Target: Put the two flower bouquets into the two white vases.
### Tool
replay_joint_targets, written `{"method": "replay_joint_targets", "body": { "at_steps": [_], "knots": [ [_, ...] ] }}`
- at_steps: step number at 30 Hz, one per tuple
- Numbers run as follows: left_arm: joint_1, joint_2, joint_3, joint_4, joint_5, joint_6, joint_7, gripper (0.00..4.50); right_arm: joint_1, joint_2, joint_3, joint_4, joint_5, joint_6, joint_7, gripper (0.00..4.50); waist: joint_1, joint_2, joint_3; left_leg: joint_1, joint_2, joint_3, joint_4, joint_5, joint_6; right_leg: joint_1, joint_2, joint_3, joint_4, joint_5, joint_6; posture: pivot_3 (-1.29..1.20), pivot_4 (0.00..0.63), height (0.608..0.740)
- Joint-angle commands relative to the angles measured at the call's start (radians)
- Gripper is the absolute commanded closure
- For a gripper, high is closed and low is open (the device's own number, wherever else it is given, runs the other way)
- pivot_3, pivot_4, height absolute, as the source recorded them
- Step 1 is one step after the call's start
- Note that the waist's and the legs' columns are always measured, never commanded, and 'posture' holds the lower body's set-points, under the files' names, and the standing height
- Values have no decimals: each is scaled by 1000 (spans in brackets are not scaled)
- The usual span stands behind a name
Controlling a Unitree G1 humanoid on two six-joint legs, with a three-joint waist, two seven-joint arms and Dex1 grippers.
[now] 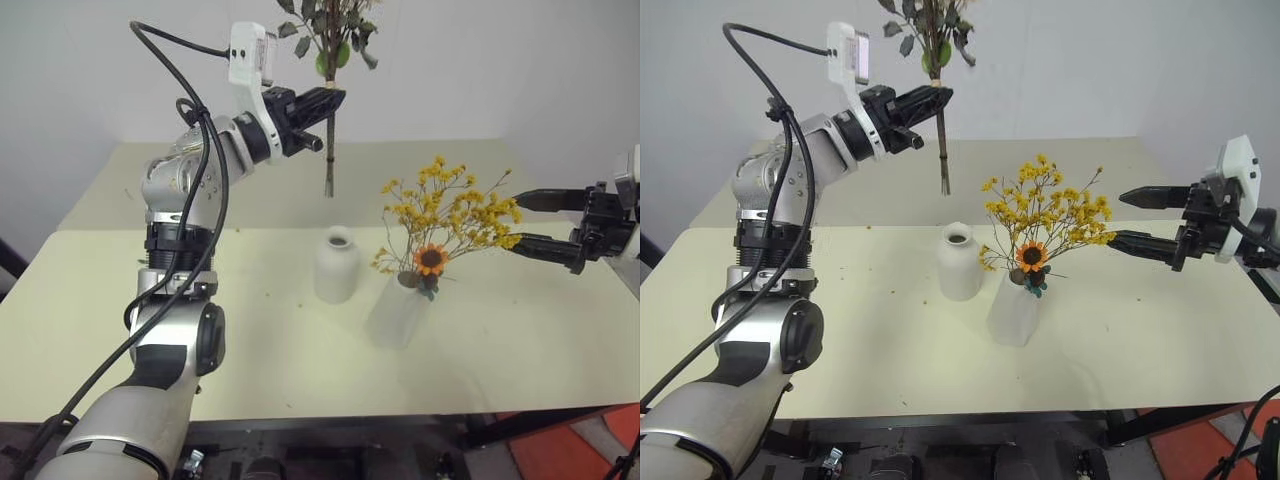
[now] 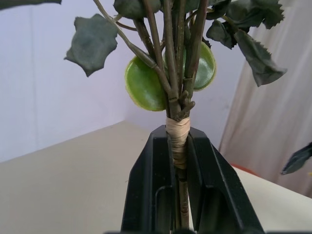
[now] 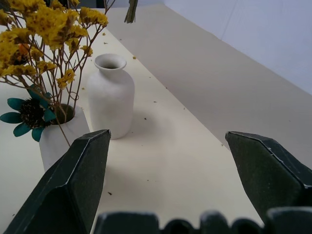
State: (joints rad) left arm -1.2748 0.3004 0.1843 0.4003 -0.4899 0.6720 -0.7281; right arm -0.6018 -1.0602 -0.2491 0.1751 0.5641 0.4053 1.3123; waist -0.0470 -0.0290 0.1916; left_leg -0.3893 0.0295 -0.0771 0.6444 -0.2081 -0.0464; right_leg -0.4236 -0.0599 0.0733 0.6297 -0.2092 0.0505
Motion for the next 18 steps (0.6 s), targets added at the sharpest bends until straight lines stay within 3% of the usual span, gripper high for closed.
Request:
{"method": "replay_joint_targets", "body": {
  "at_steps": [1,18],
  "knots": [
    [30,-4,-2,-83,-47,-56,-77,4397,7,-4,-40,-35,19,3,1,45,-2,0,0,0,0,0,0,0,0,0,0,0,0,0,0,0,150,740],
    [220,-17,-91,-173,-22,-315,-266,4397,13,2,-40,-47,30,8,-5,45,1,0,0,0,0,0,0,0,0,0,0,0,0,0,0,0,150,740]
  ]
}}
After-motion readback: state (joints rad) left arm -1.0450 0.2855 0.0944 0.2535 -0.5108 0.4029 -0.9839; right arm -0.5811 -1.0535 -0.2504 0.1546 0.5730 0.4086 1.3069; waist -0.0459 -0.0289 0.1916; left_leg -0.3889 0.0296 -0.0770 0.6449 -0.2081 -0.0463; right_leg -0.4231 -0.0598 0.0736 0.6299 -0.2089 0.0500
